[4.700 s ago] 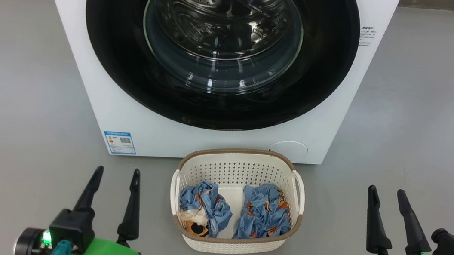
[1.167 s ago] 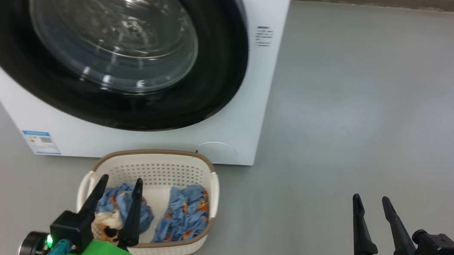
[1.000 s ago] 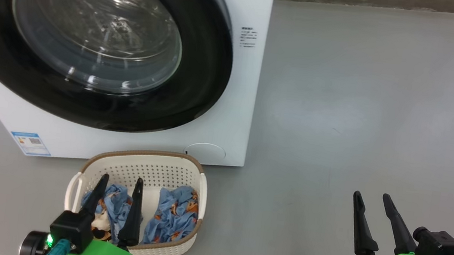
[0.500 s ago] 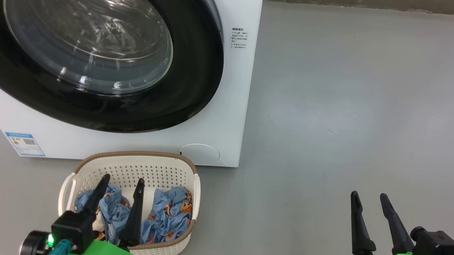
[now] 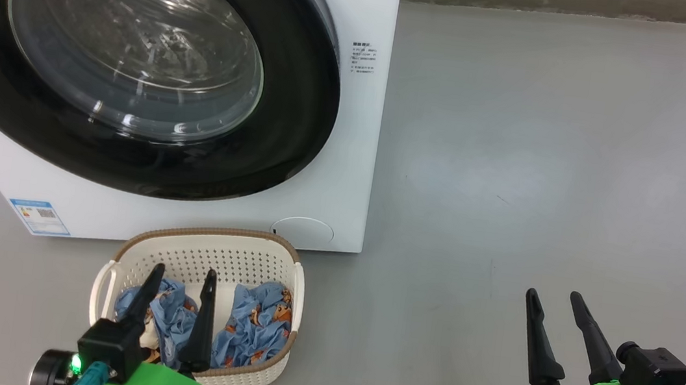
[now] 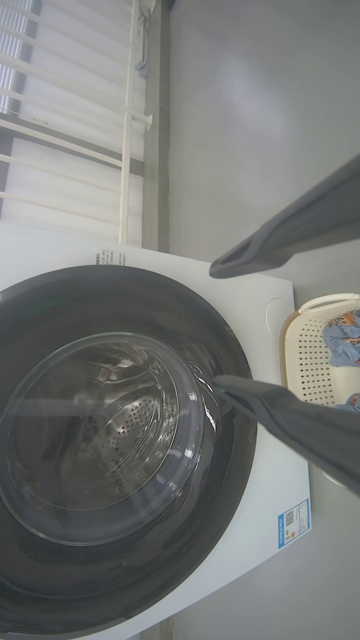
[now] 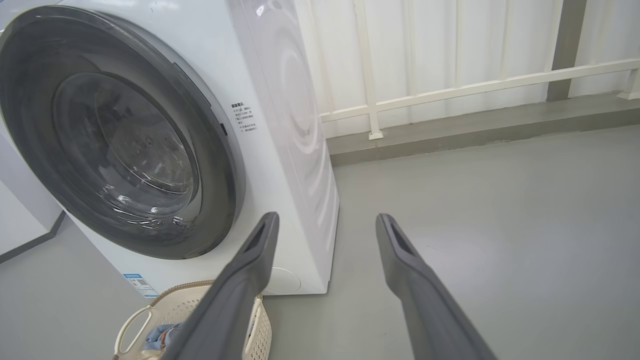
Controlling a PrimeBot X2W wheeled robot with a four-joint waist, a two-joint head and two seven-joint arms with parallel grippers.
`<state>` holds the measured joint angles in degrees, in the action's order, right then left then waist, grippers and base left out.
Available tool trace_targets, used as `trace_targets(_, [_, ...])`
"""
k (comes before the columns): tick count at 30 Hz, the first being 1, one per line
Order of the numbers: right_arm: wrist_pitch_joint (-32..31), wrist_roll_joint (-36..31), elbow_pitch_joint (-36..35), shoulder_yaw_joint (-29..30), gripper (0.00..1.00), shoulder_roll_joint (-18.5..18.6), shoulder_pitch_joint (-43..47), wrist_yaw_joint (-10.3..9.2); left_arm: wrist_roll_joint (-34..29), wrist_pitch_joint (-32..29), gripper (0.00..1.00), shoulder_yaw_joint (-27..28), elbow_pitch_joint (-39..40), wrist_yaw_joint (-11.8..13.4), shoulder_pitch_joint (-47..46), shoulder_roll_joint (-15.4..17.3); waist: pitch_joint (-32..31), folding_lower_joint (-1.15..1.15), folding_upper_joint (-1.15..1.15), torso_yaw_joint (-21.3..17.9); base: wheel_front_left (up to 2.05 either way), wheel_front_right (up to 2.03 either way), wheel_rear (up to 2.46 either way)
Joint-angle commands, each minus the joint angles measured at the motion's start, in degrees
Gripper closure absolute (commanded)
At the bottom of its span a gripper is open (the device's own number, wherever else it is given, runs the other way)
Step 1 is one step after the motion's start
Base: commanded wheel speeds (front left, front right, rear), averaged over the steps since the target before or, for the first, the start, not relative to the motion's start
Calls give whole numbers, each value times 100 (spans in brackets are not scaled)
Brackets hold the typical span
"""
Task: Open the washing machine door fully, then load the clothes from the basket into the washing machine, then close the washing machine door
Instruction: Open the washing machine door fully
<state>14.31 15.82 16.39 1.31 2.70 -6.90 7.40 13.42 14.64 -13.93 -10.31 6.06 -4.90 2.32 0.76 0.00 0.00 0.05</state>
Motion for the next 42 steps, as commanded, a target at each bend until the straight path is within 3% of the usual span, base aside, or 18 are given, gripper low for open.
trace_targets(1, [69, -15, -152, -156, 0, 18, -161, 9, -61, 36, 0, 180, 107, 47, -174, 55, -2, 0, 0, -2, 0, 0, 0])
trace_targets(16, [69, -43, -198, -210, 0, 18, -144, 9, -54, 36, 0, 205, 68, 98, -178, 55, 3, 0, 0, 14, 0, 0, 0])
trace_targets(17, [69, -40, -192, -236, 50, 18, -143, 9, -54, 36, 0, 204, 67, 100, -181, 55, 7, 0, 0, 18, 0, 0, 0])
trace_targets(18, [69, -39, -187, -261, 87, 18, -144, 9, -52, 36, 0, 203, 66, 103, -184, 55, 12, 0, 0, 22, 0, 0, 0])
trace_targets(19, [69, -42, -190, -280, 100, 18, -147, 9, -50, 36, 0, 203, 65, 105, -188, 55, 21, 0, 0, 25, 0, 0, 0])
trace_targets(25, [69, 185, -229, -341, 100, 18, -142, 9, -44, 36, 0, 189, 62, 105, -216, 55, 76, 0, 0, 64, 0, 0, 0])
trace_targets(30, [69, 1251, -142, -421, 100, 18, -184, 9, -39, 36, 0, 180, 73, 103, -241, 55, 133, 0, 0, 113, 0, 0, 0])
trace_targets(38, [0, 4276, -1, -510, 100, 18, -467, 9, -56, 36, 0, 136, 105, 84, -322, 55, 366, 0, 0, 241, 0, 0, 0])
trace_targets(42, [-201, 6059, 99, -245, 100, 18, -707, 9, -57, 36, 0, 98, 122, 85, -401, 55, 543, 0, 0, 327, 0, 0, 0])
